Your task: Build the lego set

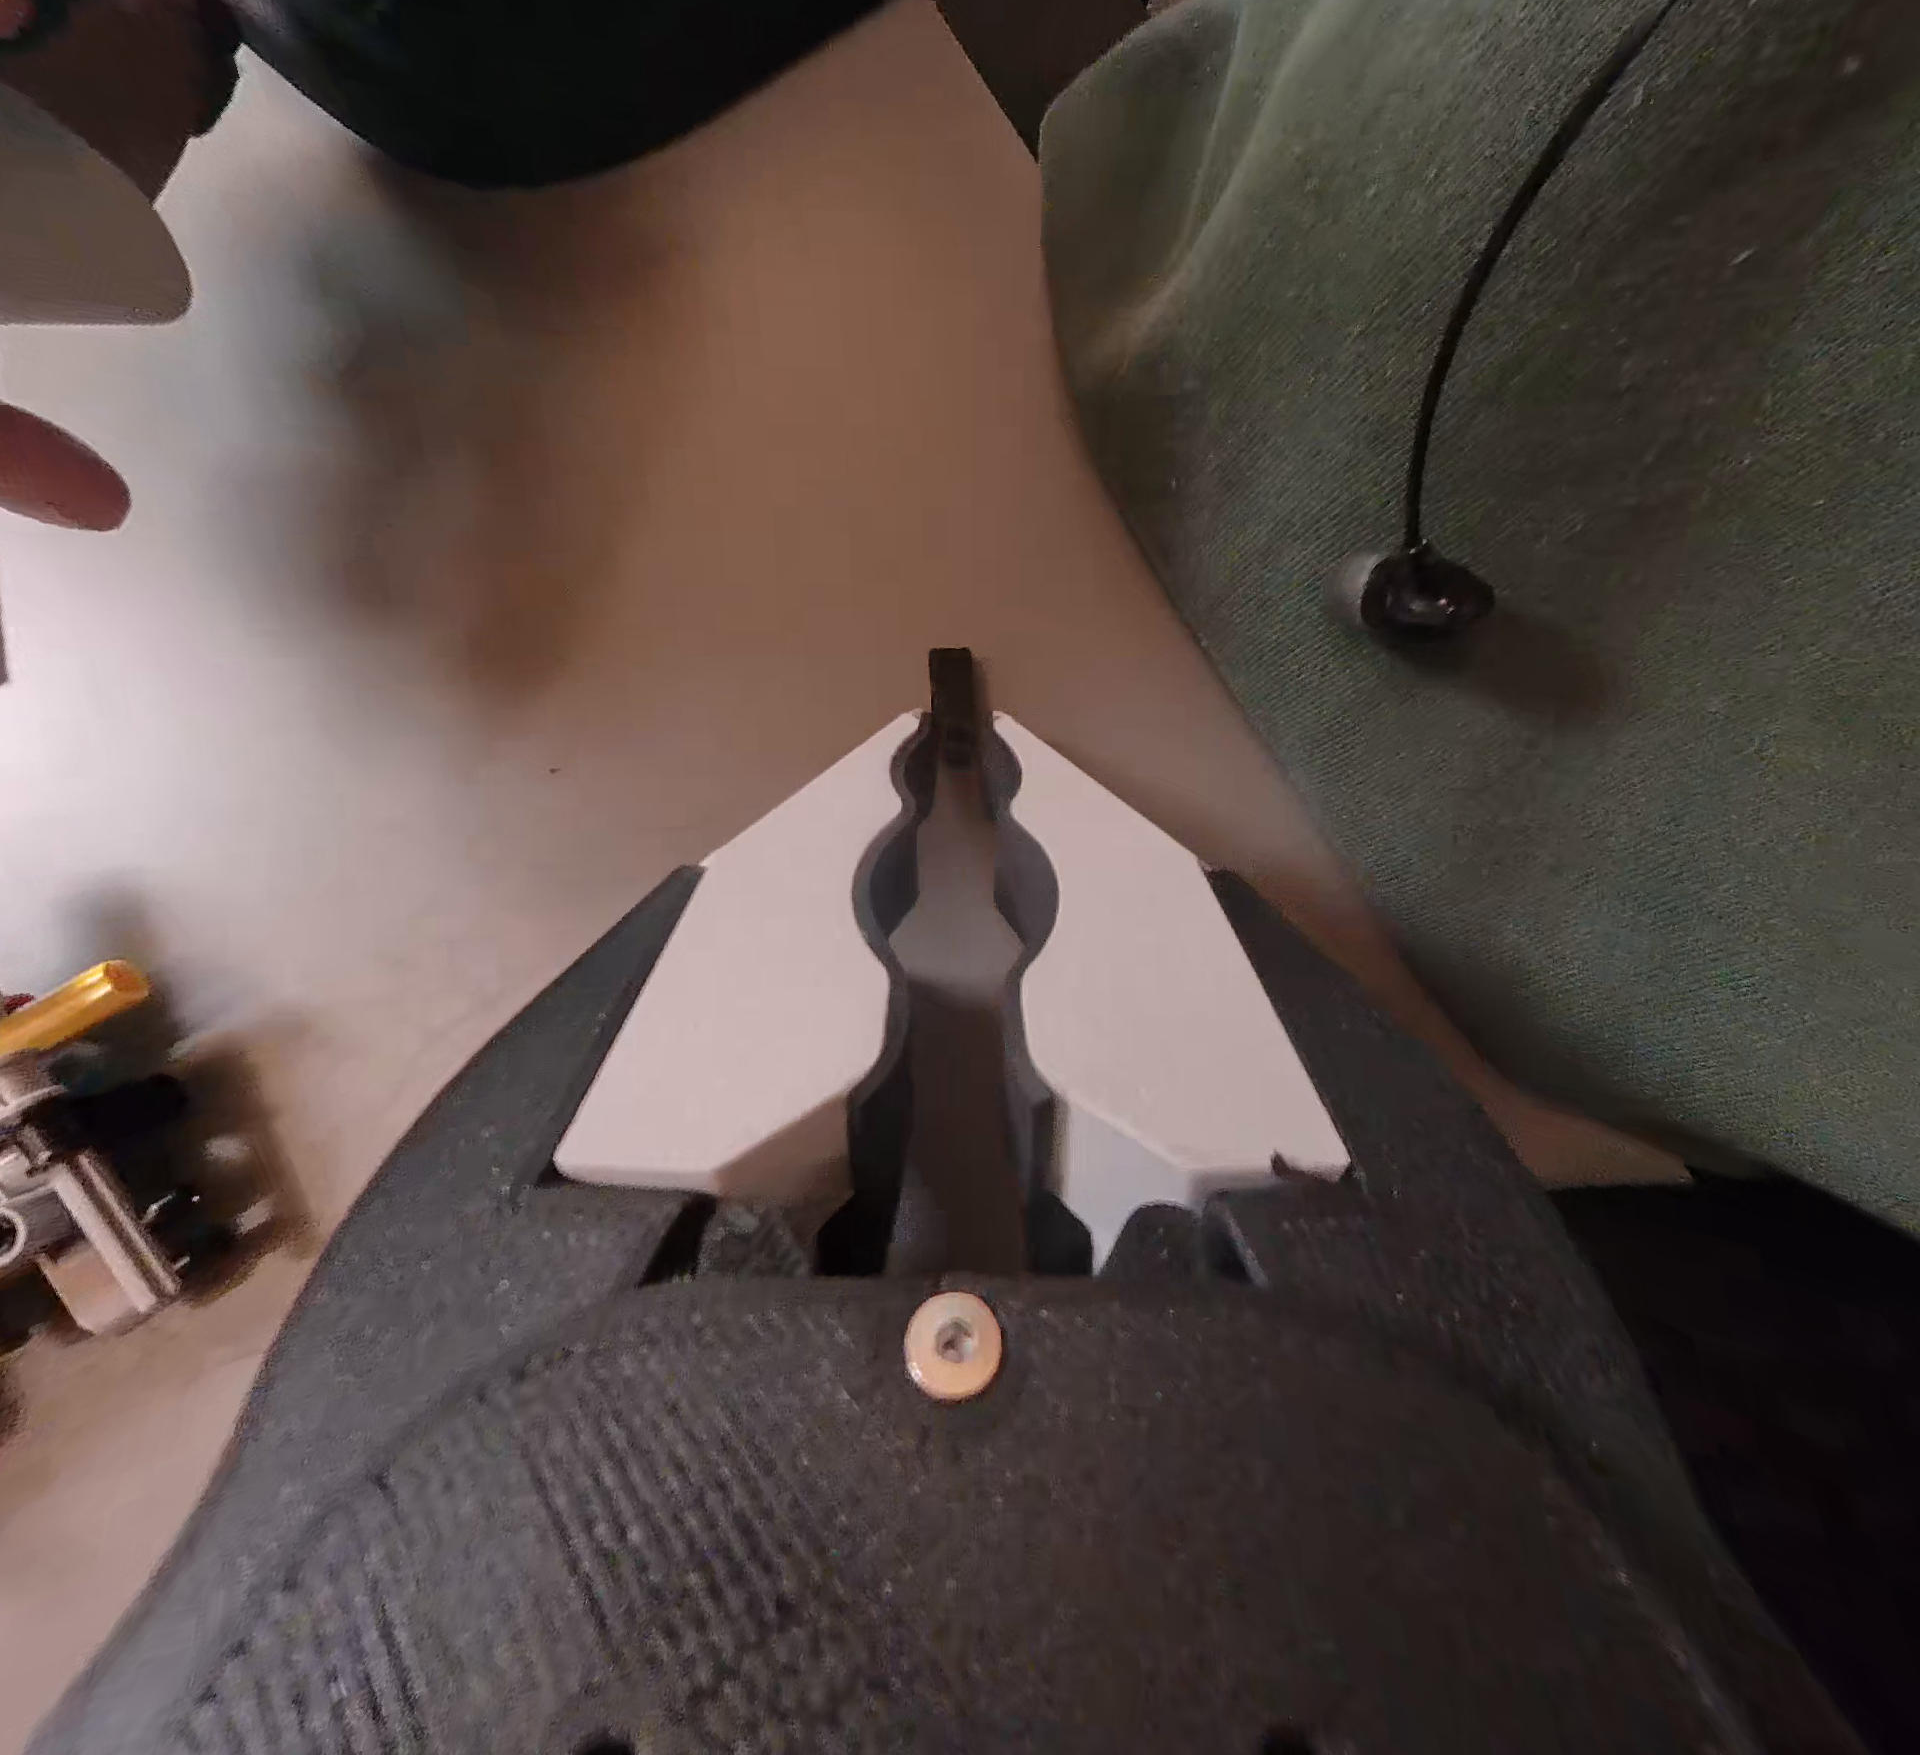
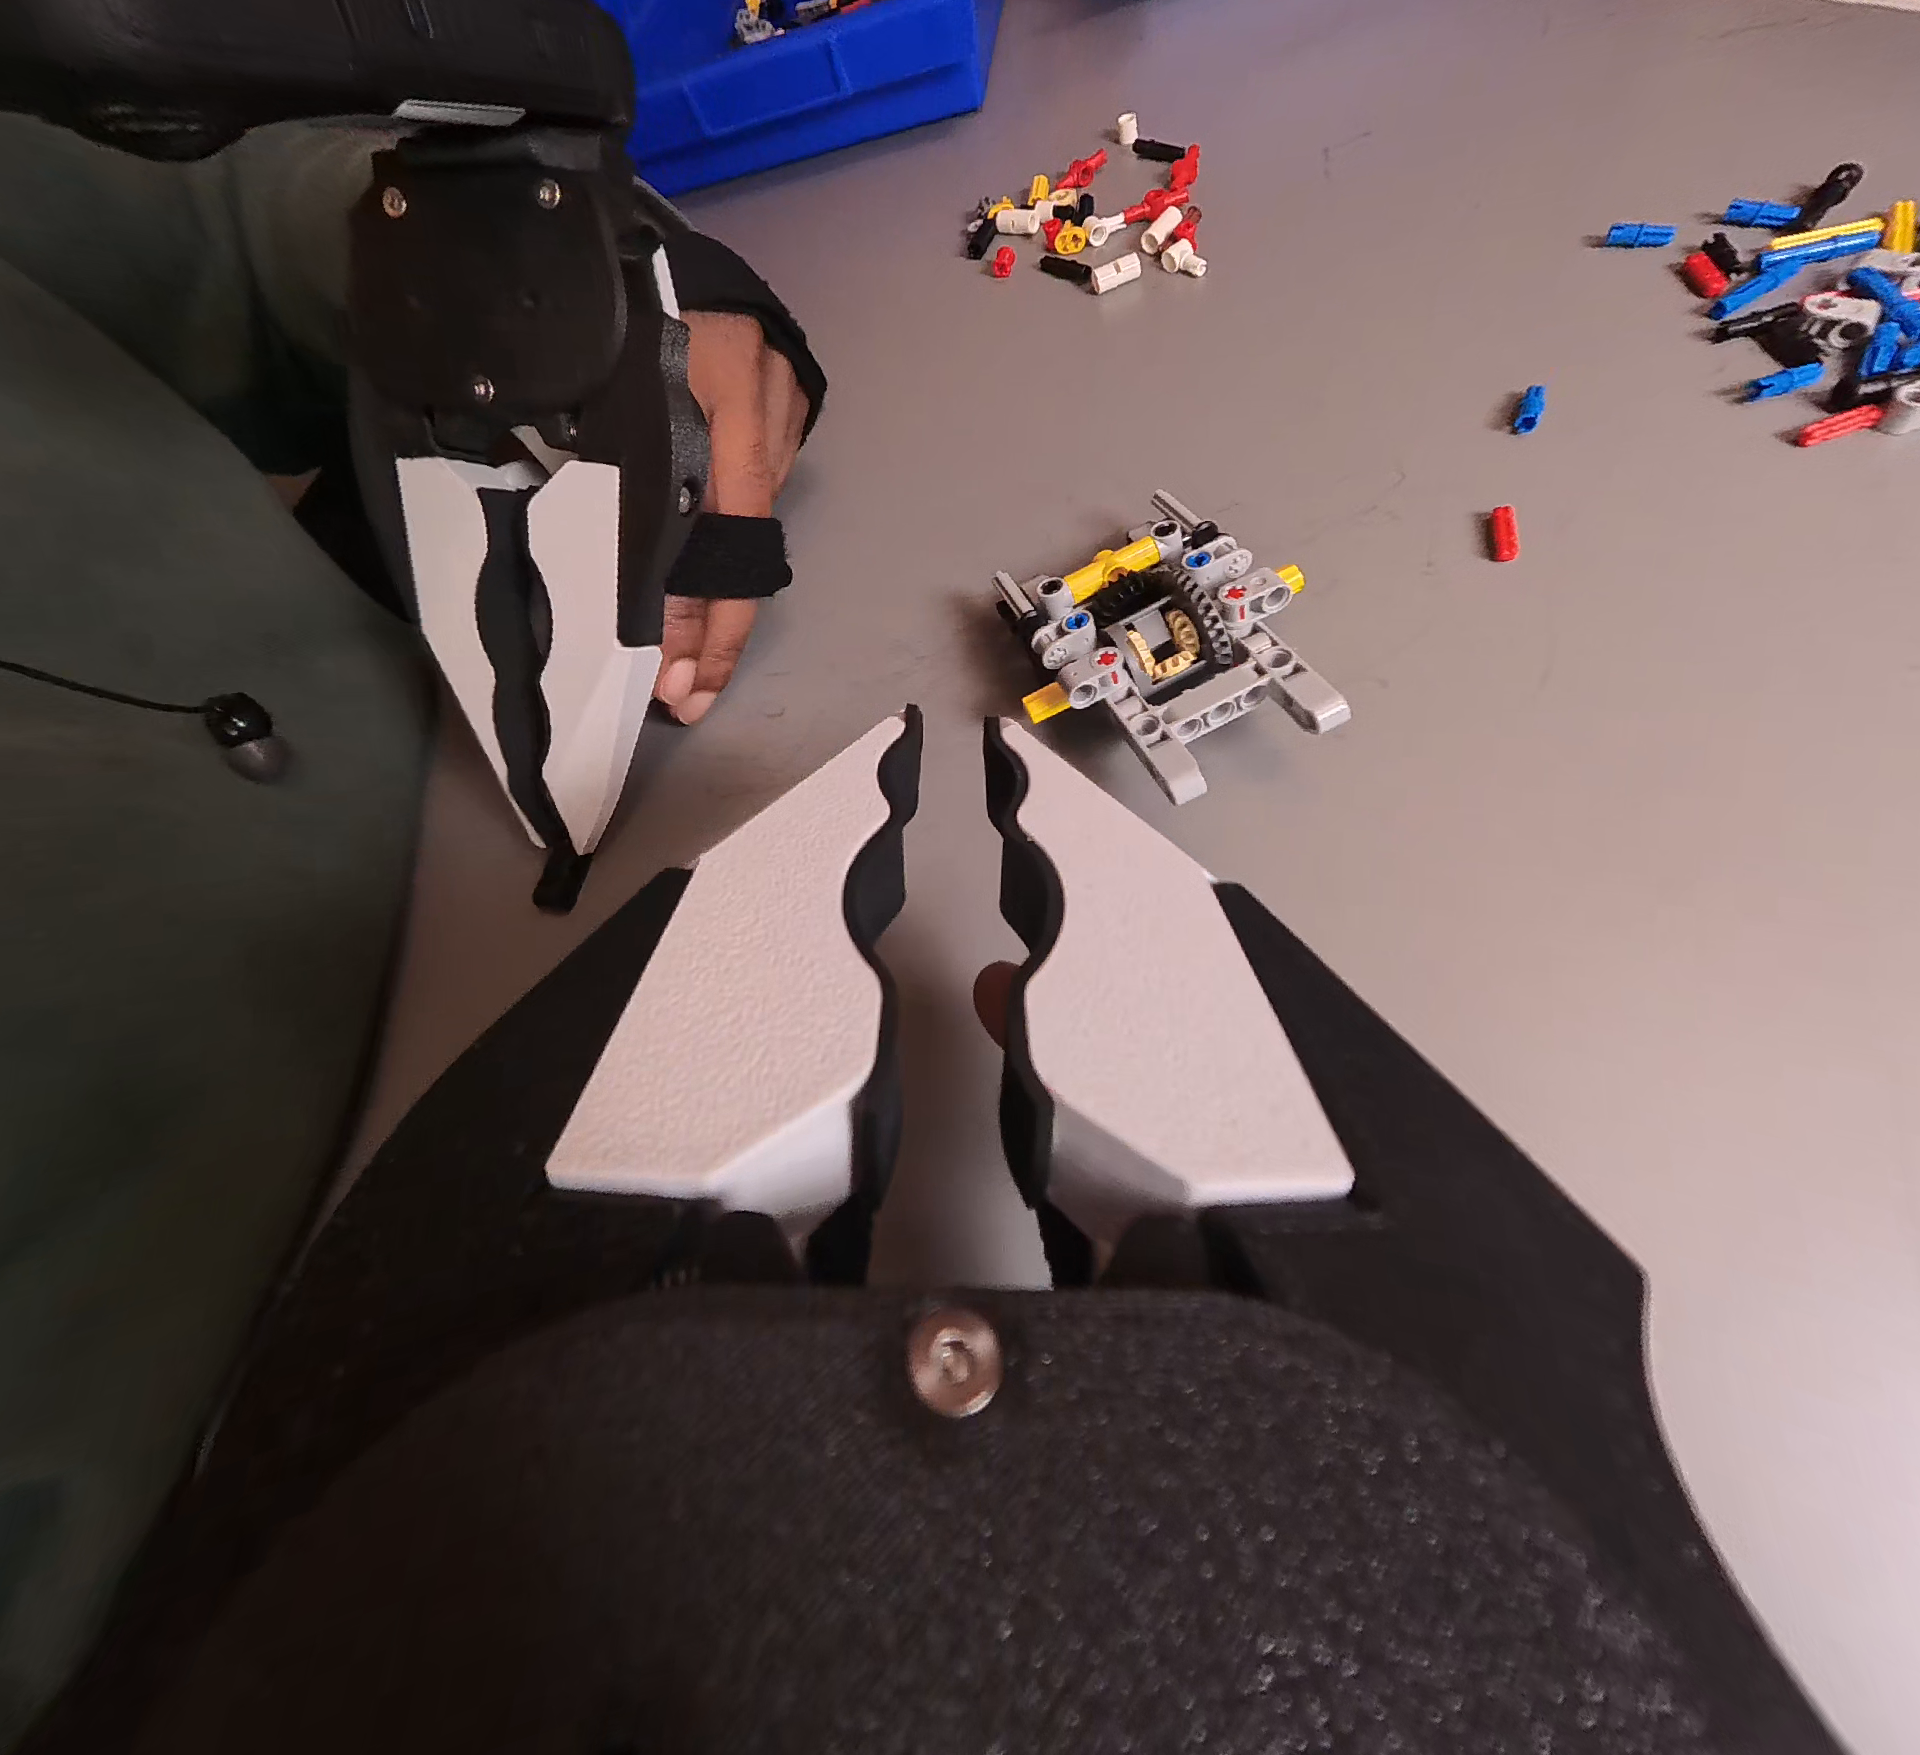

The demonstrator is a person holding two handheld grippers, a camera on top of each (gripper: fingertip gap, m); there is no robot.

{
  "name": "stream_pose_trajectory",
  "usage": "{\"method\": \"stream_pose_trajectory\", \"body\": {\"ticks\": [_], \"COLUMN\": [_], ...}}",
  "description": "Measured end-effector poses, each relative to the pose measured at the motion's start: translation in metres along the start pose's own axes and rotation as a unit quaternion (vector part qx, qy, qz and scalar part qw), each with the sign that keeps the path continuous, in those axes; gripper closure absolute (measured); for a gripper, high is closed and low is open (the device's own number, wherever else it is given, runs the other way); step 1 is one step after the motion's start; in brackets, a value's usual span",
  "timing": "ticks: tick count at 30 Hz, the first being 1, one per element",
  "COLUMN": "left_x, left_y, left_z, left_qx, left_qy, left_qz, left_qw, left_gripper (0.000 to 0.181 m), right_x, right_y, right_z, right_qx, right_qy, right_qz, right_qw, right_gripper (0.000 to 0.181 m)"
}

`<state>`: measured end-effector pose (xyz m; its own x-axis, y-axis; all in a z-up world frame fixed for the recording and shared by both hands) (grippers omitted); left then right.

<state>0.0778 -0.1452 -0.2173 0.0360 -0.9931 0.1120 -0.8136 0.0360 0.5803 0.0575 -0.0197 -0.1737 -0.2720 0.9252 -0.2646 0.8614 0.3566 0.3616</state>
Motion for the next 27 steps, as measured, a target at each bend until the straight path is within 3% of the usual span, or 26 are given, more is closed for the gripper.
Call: {"method": "stream_pose_trajectory", "body": {"ticks": [4, 10, 16, 23, 25, 27], "left_x": [-0.016, -0.039, -0.037, -0.042, -0.046, -0.051], "left_y": [0.010, 0.057, 0.065, 0.072, 0.076, 0.085], "left_z": [-0.003, -0.030, -0.038, -0.044, -0.045, -0.049], "left_qx": [0.036, 0.212, 0.245, 0.272, 0.285, 0.304], "left_qy": [0.029, 0.148, 0.189, 0.211, 0.201, 0.174], "left_qz": [-0.028, -0.015, 0.021, 0.023, 0.005, -0.031], "left_qw": [0.999, 0.966, 0.951, 0.939, 0.937, 0.936], "left_gripper": [0.176, 0.176, 0.176, 0.176, 0.176, 0.163], "right_x": [-0.013, -0.059, -0.079, -0.074, -0.070, -0.060], "right_y": [-0.002, -0.006, -0.016, -0.015, -0.013, -0.007], "right_z": [-0.001, -0.011, -0.008, -0.016, -0.021, -0.032], "right_qx": [-0.002, 0.027, 0.007, 0.037, 0.053, 0.084], "right_qy": [0.039, 0.216, 0.342, 0.344, 0.313, 0.250], "right_qz": [-0.022, -0.051, -0.015, 0.016, 0.019, 0.029], "right_qw": [0.999, 0.975, 0.939, 0.938, 0.948, 0.964], "right_gripper": [0.170, 0.166, 0.160, 0.172, 0.172, 0.173]}}
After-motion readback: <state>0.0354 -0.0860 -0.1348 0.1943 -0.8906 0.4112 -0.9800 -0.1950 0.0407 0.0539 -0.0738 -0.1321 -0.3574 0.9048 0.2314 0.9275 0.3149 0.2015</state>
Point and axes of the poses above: each gripper's, where its closed fingertips meet, y back along the fingers, z out of its underside, x = y × z across the jaws, the point moved 1 cm from there along y, back along the fingers, and after that the axes turned 5 degrees about x, right-handed, at the moved point
